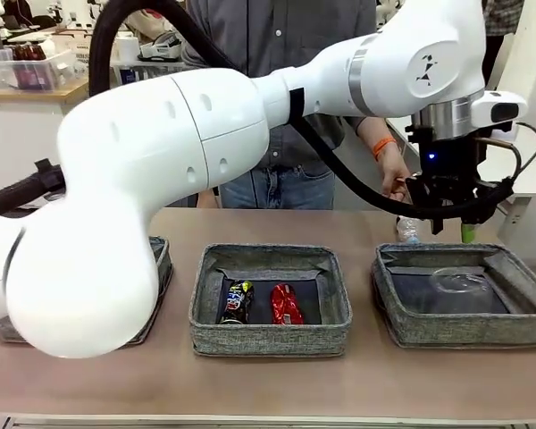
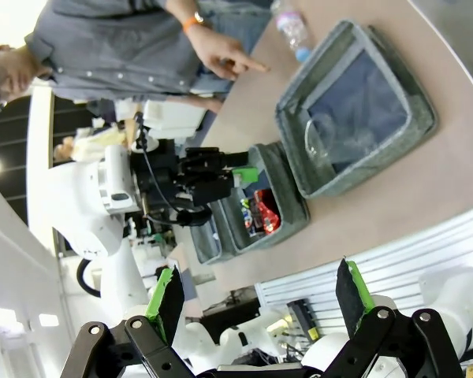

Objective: Sort the waste into the appropriate baskets.
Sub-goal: Place the picked waste into the Fabric basket indicated by the person.

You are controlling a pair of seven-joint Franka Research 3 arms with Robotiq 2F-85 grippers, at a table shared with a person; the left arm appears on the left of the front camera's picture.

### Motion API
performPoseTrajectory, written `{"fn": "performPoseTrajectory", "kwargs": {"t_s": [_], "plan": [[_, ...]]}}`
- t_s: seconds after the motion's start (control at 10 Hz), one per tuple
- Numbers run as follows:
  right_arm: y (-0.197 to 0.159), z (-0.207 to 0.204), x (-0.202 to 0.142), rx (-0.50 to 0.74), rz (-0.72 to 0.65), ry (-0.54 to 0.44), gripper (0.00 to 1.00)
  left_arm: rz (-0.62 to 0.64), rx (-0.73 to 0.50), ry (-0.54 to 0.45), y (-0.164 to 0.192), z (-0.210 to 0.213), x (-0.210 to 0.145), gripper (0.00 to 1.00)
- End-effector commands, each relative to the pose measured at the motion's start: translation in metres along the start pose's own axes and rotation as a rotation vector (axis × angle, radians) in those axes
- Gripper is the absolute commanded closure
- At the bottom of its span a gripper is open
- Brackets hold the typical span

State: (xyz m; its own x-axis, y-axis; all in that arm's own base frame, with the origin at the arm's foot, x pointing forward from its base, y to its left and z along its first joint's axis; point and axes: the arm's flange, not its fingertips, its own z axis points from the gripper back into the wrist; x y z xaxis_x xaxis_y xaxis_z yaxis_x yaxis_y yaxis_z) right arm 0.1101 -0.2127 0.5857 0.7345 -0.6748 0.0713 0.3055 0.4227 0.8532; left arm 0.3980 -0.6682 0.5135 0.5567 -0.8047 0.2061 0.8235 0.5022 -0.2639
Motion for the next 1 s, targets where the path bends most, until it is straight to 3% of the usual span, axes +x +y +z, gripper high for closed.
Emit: {"fn": "performPoseTrajectory", "kwargs": {"t_s": [0.0, 0.5, 0.6, 0.9], "plan": [[-0.001, 0.009, -0.006, 0.013, 0.023, -0.011, 0.0, 0.012, -0.013, 0.002, 0.002, 0.008, 0.033, 0.0], [0.0, 0.0, 0.0, 0.0, 0.0, -0.001, 0.0, 0.031, -0.05, 0.002, 0.015, 0.043, 0.013, 0.0], [0.006, -0.014, 0.008, -0.014, -0.004, 0.012, 0.0, 0.032, -0.063, 0.039, 0.021, 0.062, -0.006, 0.0], [0.029, -0.075, 0.03, -0.012, -0.003, 0.146, 0.0, 0.111, 0.024, 0.294, 0.04, 0.118, -0.095, 0.0]]}}
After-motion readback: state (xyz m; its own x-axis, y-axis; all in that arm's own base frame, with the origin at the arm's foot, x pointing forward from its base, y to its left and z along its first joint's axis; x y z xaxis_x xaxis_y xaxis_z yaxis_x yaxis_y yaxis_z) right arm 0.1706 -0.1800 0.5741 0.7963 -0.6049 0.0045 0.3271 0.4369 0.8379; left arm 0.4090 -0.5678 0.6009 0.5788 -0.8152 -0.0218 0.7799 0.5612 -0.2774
